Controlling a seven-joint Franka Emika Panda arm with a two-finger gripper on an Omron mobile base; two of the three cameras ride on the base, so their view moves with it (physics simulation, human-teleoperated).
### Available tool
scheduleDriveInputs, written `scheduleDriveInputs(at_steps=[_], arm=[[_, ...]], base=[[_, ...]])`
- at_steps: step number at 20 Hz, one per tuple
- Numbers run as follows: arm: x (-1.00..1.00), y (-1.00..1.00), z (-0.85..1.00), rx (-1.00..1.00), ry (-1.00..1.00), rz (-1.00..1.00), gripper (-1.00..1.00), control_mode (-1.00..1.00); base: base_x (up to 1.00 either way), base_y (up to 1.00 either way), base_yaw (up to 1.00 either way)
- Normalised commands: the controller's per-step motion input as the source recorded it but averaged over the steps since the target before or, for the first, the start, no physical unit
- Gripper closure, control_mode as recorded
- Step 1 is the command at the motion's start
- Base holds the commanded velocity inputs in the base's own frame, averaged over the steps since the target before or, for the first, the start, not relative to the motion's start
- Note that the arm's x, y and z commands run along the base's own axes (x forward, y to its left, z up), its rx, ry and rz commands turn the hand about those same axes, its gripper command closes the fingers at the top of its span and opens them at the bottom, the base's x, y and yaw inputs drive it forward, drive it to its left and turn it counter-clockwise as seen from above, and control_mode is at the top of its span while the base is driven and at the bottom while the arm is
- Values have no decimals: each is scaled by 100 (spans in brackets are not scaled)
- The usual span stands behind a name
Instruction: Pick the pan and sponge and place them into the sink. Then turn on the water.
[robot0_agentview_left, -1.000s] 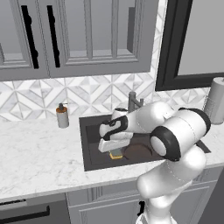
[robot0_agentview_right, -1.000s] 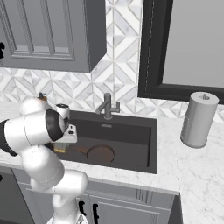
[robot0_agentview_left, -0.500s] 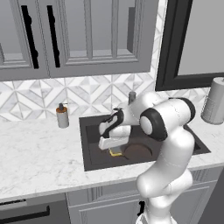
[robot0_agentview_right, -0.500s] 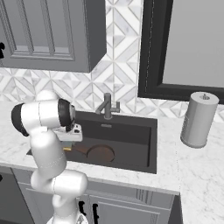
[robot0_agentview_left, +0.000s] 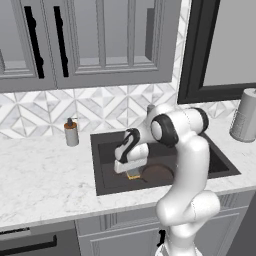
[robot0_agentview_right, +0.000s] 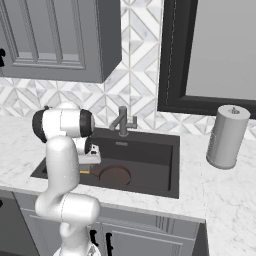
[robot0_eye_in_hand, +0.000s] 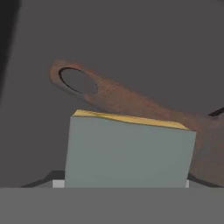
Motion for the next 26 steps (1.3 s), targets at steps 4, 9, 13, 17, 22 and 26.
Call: scheduleDriveInputs(at_steps=[4, 9, 13, 17, 22, 26], arm=[[42, -1, -40, -4, 0, -3, 100, -100], [31, 0, -41, -1, 0, -1, 100, -100], [22, 0, -36, 0, 0, 0, 100, -100], [7, 0, -6, 0, 0, 0, 100, -100], [0, 0, 0, 0, 0, 0, -100, -100], [-2, -2, 7, 1, 0, 0, -100, -100]], base=[[0, 0, 0], [0, 0, 0], [0, 0, 0], [0, 0, 0], [0, 0, 0], [0, 0, 0]])
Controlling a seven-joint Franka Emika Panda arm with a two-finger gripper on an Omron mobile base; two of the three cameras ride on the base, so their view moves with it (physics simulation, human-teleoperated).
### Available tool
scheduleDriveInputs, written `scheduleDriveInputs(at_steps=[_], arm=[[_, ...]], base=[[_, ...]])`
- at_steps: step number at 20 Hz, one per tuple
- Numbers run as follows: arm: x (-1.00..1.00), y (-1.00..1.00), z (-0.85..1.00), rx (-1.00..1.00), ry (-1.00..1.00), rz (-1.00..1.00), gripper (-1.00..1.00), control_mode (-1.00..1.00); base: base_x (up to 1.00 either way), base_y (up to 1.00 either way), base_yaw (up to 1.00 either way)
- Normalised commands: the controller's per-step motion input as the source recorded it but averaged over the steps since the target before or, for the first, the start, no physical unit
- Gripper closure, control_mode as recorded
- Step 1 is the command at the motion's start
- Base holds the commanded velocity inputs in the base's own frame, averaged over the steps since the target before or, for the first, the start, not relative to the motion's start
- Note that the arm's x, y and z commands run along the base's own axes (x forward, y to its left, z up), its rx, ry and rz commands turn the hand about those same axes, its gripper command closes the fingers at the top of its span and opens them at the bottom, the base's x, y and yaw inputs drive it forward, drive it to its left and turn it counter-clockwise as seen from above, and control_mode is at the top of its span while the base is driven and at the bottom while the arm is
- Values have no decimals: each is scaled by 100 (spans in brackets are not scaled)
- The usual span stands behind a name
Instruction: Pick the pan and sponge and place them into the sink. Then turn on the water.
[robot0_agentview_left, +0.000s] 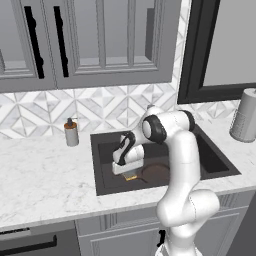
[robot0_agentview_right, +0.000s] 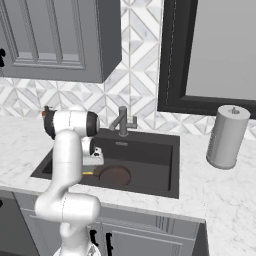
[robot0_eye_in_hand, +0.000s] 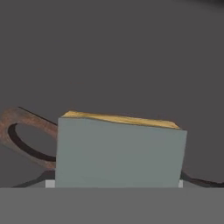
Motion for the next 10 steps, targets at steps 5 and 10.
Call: scheduleDriveInputs(at_steps=[5, 10], arm=[[-18, -15, 72, 6, 0, -4, -100, -100], [-44, -30, 100, 11, -3, -8, -100, -100]], base=[[0, 0, 0], [0, 0, 0]])
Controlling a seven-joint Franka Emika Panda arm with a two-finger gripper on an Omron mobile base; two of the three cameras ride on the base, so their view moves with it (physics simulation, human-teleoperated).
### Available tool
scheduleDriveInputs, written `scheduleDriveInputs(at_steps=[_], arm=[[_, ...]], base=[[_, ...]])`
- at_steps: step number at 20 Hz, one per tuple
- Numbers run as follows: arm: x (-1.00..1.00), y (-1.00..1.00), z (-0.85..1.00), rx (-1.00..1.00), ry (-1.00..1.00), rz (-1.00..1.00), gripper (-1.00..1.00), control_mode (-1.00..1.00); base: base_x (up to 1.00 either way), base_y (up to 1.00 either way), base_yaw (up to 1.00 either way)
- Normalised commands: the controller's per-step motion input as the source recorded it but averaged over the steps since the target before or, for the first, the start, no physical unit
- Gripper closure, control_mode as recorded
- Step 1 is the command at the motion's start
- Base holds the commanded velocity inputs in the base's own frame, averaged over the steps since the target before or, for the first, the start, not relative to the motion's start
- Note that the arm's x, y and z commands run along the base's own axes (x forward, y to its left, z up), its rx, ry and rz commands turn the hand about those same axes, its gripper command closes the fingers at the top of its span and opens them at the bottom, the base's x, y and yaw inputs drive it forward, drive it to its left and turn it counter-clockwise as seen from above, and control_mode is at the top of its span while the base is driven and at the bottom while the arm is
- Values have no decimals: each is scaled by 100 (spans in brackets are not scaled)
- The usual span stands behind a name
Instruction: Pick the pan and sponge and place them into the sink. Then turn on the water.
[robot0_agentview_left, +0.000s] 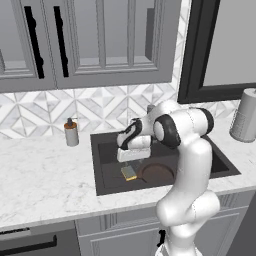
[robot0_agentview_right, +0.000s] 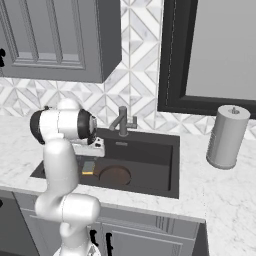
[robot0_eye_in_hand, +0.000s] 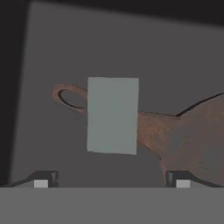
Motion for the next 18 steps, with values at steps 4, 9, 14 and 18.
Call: scheduleDriveInputs(at_steps=[4, 9, 14, 18], arm=[[-73, -41, 100, 14, -13, -5, -100, -100], [-75, -32, 100, 9, -15, -3, -100, -100], [-75, -4, 92, 1, -19, -2, -100, -100], [-64, 0, 77, 0, -20, -3, -100, -100]], base=[[0, 0, 0], [0, 0, 0], [0, 0, 0], [0, 0, 0]])
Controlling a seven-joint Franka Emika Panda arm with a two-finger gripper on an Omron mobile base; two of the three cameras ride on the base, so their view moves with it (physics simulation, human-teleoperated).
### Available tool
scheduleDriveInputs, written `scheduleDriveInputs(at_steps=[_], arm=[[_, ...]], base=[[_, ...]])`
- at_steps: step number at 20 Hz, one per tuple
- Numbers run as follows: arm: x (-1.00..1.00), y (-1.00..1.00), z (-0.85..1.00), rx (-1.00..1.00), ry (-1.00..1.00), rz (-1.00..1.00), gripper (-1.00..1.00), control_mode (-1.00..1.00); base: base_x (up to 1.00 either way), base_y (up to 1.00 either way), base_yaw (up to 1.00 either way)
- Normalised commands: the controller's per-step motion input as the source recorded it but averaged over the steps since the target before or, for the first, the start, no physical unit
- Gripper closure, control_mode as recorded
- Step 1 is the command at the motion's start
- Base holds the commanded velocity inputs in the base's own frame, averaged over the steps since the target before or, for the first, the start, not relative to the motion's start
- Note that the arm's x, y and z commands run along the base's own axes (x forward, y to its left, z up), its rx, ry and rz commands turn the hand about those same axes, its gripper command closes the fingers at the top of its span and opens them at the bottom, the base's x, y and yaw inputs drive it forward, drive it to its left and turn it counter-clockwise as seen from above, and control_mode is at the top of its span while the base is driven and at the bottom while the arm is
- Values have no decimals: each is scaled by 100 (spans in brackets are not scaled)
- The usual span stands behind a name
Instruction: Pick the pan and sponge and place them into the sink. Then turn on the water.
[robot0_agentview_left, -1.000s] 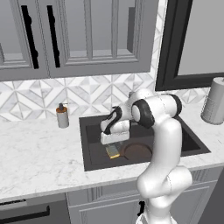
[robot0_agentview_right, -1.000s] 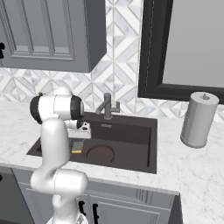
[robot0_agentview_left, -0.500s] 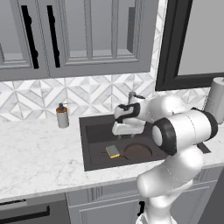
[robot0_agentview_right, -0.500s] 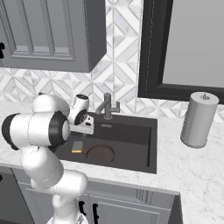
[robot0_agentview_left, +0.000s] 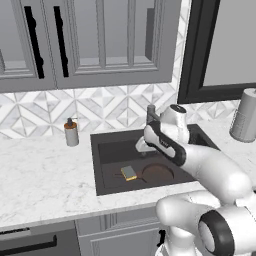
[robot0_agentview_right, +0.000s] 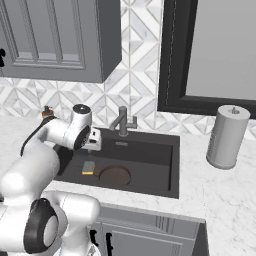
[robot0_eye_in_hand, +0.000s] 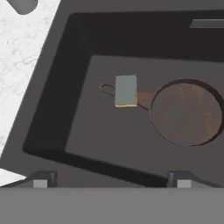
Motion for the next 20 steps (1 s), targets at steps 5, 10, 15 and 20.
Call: scheduleDriveInputs(at_steps=[5, 10, 15, 20], arm=[[-45, -21, 66, 0, -6, -9, -100, -100], [1, -66, 14, 14, 2, -7, -100, -100], [25, -87, 6, 34, 9, -5, -100, -100], [7, -87, 9, 42, 7, 0, -100, -100]], base=[[0, 0, 0], [0, 0, 0], [0, 0, 0], [0, 0, 0]])
